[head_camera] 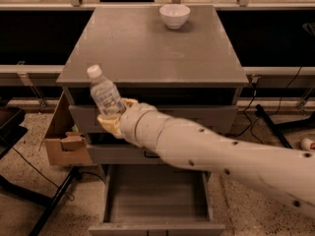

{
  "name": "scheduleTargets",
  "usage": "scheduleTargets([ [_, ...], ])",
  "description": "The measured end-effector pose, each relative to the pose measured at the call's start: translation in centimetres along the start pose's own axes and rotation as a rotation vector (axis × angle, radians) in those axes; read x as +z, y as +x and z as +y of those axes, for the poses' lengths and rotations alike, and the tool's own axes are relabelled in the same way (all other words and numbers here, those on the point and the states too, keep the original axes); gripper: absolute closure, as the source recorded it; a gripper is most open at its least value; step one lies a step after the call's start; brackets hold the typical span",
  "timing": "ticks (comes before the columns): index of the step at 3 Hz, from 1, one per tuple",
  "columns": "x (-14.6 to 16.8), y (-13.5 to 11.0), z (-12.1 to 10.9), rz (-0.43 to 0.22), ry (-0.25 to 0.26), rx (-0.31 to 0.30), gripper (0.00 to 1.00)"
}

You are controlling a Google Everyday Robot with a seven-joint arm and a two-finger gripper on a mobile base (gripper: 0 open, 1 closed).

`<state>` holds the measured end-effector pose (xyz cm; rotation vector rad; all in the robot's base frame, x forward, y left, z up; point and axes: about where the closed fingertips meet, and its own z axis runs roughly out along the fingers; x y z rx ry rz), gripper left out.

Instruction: Place blue plastic bottle into bottom drawer

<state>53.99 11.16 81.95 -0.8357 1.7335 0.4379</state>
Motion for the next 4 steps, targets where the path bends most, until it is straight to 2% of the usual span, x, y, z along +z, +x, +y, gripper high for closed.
scheduleTargets([
  [1,3.8,6.4,0.8,-0.009,-0.015,-0.053,1.0],
  [2,4.6,8.2,0.6,-0.006,-0.018,-0.02,1.0],
  [3,4.5,7.9,0.6,-0.007,-0.018,-0.024,1.0],
  [4,5.8,10.4,-0.1,-0.045,-0.051,0.029,1.0],
])
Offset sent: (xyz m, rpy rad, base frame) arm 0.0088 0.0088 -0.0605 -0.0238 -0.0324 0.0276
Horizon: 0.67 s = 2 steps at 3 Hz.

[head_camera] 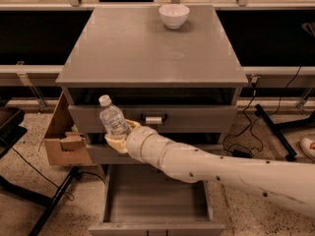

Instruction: Place blue plastic bottle into bottom drawer

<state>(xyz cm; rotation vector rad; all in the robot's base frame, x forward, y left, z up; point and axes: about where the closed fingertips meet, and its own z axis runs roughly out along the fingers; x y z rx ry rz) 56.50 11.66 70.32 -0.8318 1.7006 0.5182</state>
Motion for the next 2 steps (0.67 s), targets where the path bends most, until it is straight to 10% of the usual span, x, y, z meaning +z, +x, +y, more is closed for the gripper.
scheduleTargets([
  [2,-2.9,3.2,-10.7,-0.146,-0.01,-0.059,1.0],
])
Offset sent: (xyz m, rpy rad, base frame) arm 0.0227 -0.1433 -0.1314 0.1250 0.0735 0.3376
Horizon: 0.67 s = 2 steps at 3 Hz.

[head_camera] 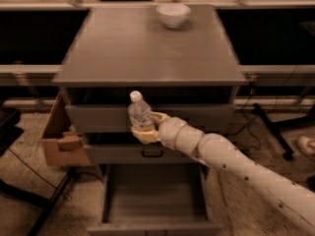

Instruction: Place blue plastic bottle into bottom drawer

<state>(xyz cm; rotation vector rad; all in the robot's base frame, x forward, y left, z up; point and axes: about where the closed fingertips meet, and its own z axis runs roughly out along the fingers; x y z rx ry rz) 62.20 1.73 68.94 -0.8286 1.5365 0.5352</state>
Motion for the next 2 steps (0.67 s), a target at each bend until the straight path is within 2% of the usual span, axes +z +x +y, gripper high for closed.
scheduleTargets([
  [1,-0.46,0.36,0.16,0.006,-0.031,0.013,1.0],
  [2,-0.51,-0.02,0.11,0.006,-0.031,0.013,1.0],
])
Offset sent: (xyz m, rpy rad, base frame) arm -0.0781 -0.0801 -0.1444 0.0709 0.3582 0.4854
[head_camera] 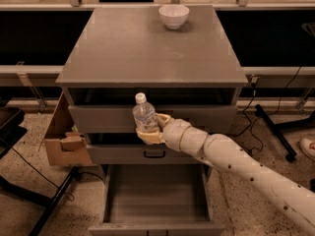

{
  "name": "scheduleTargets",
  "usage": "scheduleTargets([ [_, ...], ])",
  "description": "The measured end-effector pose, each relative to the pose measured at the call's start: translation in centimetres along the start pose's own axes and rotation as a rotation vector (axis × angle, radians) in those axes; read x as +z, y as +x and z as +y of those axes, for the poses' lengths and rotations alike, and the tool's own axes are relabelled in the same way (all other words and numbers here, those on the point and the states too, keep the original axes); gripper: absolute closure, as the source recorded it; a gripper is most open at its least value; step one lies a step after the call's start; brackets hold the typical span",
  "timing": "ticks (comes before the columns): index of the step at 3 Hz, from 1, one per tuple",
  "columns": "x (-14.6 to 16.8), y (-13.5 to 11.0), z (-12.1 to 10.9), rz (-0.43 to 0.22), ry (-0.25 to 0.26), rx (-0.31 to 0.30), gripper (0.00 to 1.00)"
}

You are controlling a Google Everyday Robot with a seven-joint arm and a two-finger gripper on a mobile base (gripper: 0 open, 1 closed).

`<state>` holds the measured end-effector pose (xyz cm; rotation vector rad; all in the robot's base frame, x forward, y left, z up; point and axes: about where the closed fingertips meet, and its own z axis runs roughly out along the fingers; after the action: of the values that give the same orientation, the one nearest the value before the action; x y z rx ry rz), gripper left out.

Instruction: Place blue plastic bottle into bottom drawer

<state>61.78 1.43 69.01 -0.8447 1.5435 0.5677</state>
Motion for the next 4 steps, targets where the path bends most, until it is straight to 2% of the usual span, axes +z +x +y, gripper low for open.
scheduleTargets([
  [1,0.1,0.0,3.3,-0.015,-0.059,-0.007,1.0],
  [2,-0.8,-0.6,10.5,-0.053,-0.177,-0.056,1.0],
  [3,-1.3,0.5,13.8,-0.066,-0.25,-0.093,1.0],
  [4,-1.2,5.3,14.3,-0.069,-0.326,-0.117,1.0],
])
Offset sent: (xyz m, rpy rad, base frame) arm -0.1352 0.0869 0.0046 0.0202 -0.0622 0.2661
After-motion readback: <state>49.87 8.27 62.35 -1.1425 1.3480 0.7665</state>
